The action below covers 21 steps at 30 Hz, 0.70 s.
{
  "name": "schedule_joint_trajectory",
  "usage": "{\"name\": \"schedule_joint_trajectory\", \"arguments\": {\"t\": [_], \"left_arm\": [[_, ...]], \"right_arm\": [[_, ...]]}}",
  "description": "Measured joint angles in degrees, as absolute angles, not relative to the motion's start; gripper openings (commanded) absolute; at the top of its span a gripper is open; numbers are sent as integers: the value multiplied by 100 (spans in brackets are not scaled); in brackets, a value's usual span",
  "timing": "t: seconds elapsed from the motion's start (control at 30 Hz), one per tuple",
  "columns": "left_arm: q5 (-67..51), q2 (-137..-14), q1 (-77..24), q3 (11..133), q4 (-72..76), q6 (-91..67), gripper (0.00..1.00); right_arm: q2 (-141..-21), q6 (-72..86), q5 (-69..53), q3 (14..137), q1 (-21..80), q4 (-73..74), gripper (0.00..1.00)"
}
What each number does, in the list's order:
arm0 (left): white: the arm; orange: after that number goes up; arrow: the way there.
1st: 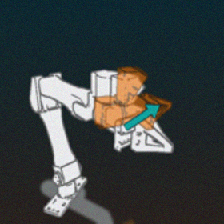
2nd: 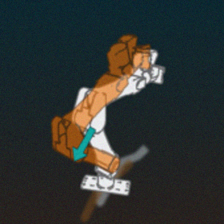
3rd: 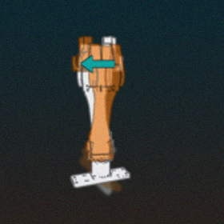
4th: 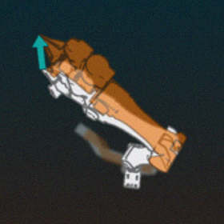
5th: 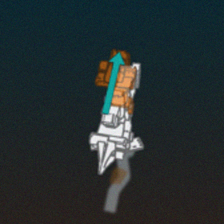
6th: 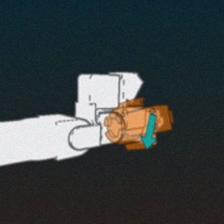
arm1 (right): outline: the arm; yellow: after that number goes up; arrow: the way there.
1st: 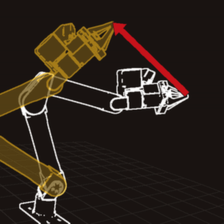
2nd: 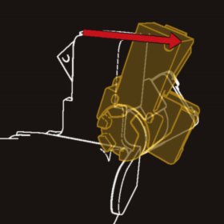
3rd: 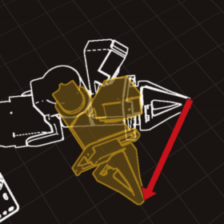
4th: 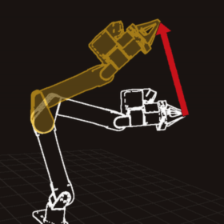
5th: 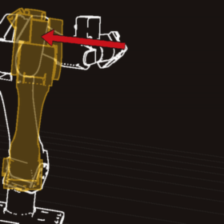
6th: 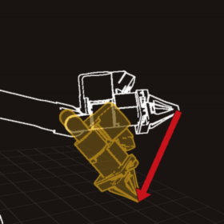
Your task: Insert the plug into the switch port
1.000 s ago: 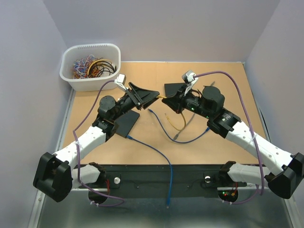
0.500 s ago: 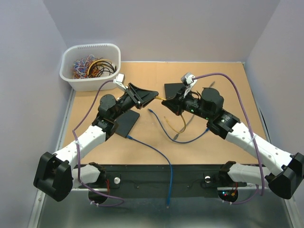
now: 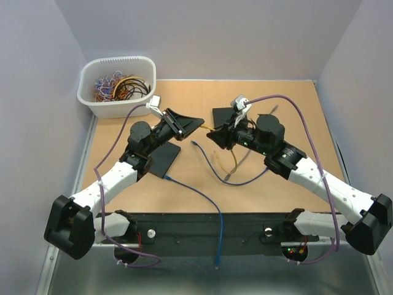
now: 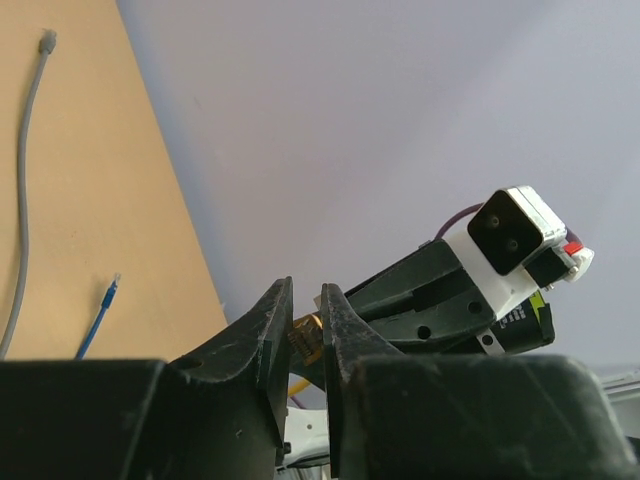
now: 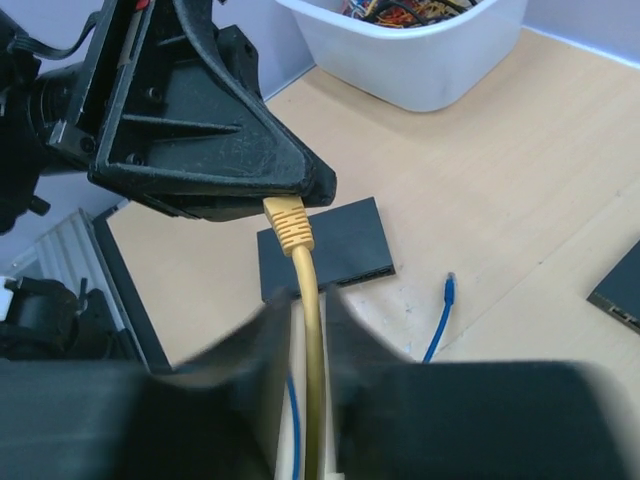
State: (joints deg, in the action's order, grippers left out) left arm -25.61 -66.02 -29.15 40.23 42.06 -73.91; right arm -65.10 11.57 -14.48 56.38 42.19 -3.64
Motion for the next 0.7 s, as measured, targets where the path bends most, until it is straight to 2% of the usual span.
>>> {"name": "schedule_joint_trajectory", "arguments": {"t": [0.03, 0.13, 0.2, 0.3, 0.4, 0.6, 0.7], "left_arm": [[-2558, -6604, -2915, 4023, 4213, -7371, 0], [-2567, -6604, -2945, 4023, 4211, -7262, 0], [-2567, -6604, -2956, 4023, 4211, -7194, 0], [-2571, -6604, -2956, 4023, 4211, -7074, 0], [-2589, -6604, -2956, 4023, 4211, -6952, 0], [-2672, -6541, -2954, 4023, 4217, -6838, 0], [-2694, -6530, -2952, 4023, 4213, -6785, 0]], "right_arm": [[-6510, 1186, -1472, 5638, 4226, -355, 66], [-6519, 1264, -1525, 5640, 4274, -331, 76], [-6519, 1319, -1590, 5653, 4287, -325, 76], [-6519, 1376, -1699, 5693, 4292, -316, 71], [-6528, 1417, -1767, 5793, 4296, -305, 57], [-6689, 1527, -1778, 6036, 4285, -301, 40], [-6829, 1549, -1761, 6104, 4283, -303, 35]]}}
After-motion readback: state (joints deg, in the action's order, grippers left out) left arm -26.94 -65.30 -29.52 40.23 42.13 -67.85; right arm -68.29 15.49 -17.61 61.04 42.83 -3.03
